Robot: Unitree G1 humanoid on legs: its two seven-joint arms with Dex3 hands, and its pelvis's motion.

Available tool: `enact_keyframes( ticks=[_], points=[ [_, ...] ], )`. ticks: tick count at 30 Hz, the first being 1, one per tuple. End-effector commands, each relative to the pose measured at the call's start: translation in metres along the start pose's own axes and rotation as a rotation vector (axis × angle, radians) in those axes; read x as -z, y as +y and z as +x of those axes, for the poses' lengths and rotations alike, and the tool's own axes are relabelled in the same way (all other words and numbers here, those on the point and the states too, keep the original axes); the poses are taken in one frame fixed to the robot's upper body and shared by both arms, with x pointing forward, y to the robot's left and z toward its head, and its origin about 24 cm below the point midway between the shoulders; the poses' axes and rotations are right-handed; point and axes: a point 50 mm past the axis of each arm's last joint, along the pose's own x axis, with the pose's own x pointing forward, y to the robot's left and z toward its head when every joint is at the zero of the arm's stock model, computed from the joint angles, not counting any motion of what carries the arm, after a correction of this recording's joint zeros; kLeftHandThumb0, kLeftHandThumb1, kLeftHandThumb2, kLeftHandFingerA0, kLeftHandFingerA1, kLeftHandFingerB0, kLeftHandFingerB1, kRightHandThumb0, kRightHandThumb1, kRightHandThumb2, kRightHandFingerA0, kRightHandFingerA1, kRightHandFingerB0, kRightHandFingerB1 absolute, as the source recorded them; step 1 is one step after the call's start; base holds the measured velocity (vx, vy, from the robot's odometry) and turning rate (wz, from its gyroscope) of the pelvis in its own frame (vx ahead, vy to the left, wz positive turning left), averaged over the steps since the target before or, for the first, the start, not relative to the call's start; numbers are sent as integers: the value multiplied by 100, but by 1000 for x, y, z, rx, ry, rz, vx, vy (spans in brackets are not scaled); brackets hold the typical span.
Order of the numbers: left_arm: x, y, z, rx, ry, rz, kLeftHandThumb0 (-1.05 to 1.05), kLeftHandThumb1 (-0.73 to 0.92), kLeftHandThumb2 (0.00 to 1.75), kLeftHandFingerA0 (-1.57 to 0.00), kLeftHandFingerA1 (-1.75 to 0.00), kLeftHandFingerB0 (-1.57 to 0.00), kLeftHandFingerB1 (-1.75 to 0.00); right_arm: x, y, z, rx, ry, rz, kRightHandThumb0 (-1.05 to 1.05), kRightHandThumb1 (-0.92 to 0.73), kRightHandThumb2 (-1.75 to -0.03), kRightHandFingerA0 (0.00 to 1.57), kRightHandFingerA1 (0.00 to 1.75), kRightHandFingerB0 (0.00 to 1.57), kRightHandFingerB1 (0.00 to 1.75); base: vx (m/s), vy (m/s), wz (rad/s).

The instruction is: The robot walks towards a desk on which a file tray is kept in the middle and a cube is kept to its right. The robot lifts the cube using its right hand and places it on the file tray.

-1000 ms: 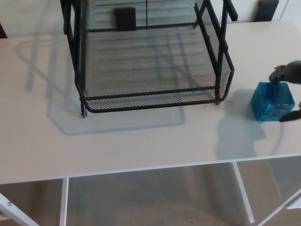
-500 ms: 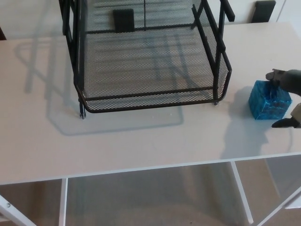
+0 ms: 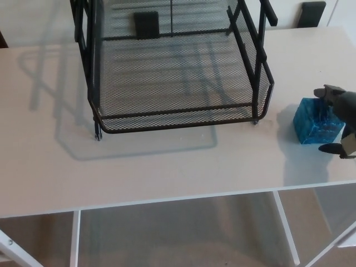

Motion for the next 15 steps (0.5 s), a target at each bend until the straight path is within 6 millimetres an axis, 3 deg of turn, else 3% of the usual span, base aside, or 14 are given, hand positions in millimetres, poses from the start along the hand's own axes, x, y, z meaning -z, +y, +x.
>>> enact_keyframes(
  ticks=[1,2,4,5,6,7,8,14,15],
  points=[
    [-3,2,-4,-27,-87,43,-78,92,67,-40,-49,-25,-37,-4,53,-12,-6,-98,-26,-26,-59,-59,78,130,55,66,0,0,0],
    [-3,2,-4,-32,-83,45,-78,92,67,-40,-49,-25,-37,-5,54,-12,-2,-108,-32,-26,-59,-59,78,130,55,66,0,0,0],
    [-3,1,-4,-31,-87,19,-77,91,67,-40,-50,-25,-38,-6,56,-13,-5,-138,-100,-22,-65,-59,75,147,63,55,0,0,0],
    [-3,2,-4,-28,-86,22,-77,73,104,-34,-57,-20,-49,-7,57,-12,-13,-139,-105,-21,-68,-62,75,140,75,54,0,0,0],
    [-3,2,-4,-32,-84,24,-76,73,104,-34,-57,-20,-48,-8,57,-11,-22,-133,-124,-22,-69,-64,81,116,87,55,0,0,0],
    [-3,2,-4,-34,-90,29,-75,92,70,-40,-49,-23,-37,-9,56,-10,-62,-113,-132,-22,-72,-69,81,116,87,56,0,0,0],
    [-4,3,-4,-39,-88,22,-78,91,67,-42,-49,-26,-37,-10,56,-9,-87,-95,-139,-24,-67,-65,81,111,93,57,0,0,0],
    [-6,4,-2,-41,-70,12,-75,91,67,-42,-49,-25,-37,-6,58,-9,-137,-48,-188,-30,-64,-60,81,122,92,57,0,0,0],
    [-6,4,-2,-37,-74,8,-75,71,102,-36,-58,-20,-48,-4,60,-9,-151,-33,-175,-27,-65,-60,80,119,93,59,0,0,0]
  ],
)
